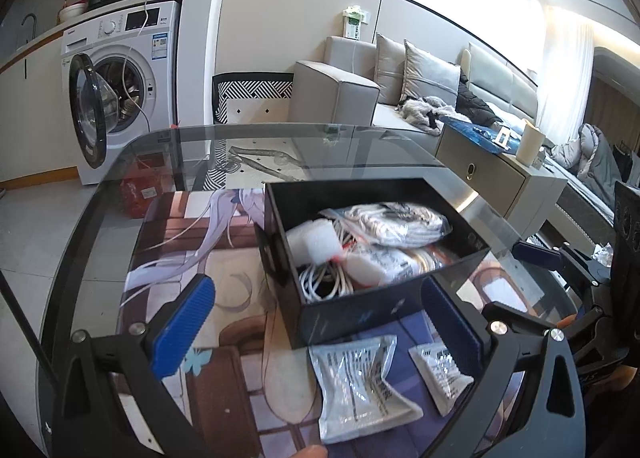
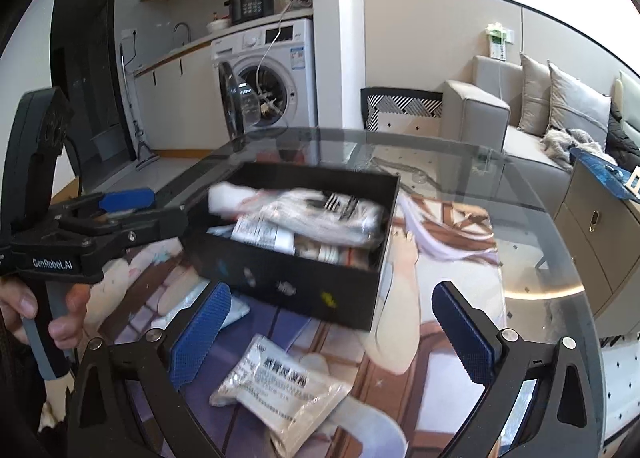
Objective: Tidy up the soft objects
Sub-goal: 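Withdraw both tools from the box toward the two white printed packets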
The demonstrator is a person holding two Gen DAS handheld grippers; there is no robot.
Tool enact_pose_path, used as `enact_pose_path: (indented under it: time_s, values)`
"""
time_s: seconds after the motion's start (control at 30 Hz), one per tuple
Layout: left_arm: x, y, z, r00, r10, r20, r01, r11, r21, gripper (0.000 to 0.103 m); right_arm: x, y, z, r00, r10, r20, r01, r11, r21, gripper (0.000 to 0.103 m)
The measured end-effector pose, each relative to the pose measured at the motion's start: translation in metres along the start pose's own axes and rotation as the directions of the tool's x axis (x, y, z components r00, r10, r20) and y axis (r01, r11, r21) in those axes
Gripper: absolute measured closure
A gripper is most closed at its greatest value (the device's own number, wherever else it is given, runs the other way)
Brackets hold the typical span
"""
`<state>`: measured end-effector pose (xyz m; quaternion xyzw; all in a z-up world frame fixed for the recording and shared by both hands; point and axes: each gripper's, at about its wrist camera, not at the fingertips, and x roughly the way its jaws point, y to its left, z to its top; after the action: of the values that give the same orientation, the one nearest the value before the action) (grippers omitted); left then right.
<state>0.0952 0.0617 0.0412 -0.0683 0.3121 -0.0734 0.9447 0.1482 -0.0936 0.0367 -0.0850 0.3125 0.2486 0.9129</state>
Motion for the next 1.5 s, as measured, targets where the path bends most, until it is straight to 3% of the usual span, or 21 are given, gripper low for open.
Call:
enact_pose_path:
  time_s: [0.33, 0.47, 0.7, 1.03, 1.27, 1.5]
  values:
    - [-0.003, -0.009, -0.014, 0.999, 0.014, -0.031, -0.013, 1.000, 0.021, 0.000, 0.002, 0.002, -0.017, 0.997, 0.027, -0.074, -0.032, 0.997, -0.073, 0.001]
    - [0.003, -0.009, -0.026, 0.998, 0.022, -0.065, -0.021, 1.000, 0.024, 0.000, 0.006, -0.005, -0.021, 0.995, 0.022, -0.099, -0.027, 0.999, -0.041, 0.001]
    - [0.022, -0.015, -0.040, 0.988, -0.004, -0.157, 0.008, 1.000, 0.026, 0.000, 0.008, -0.011, -0.024, 0.993, -0.033, -0.112, 0.029, 0.999, -0.040, 0.001]
    - [0.039, -0.020, -0.051, 0.972, 0.024, -0.235, -0.017, 0.999, 0.035, 0.000, 0.010, -0.006, -0.030, 0.989, -0.005, -0.148, -0.007, 0.997, -0.079, 0.001]
    - [0.042, -0.019, -0.054, 0.967, 0.051, -0.248, -0.041, 0.998, 0.045, 0.000, 0.009, 0.004, -0.040, 0.980, 0.052, -0.190, -0.080, 0.987, -0.140, 0.001]
    - [0.043, -0.021, -0.055, 0.967, 0.059, -0.249, -0.044, 0.997, 0.063, 0.000, 0.025, 0.010, -0.047, 0.969, -0.006, -0.248, -0.037, 0.985, -0.169, 0.001]
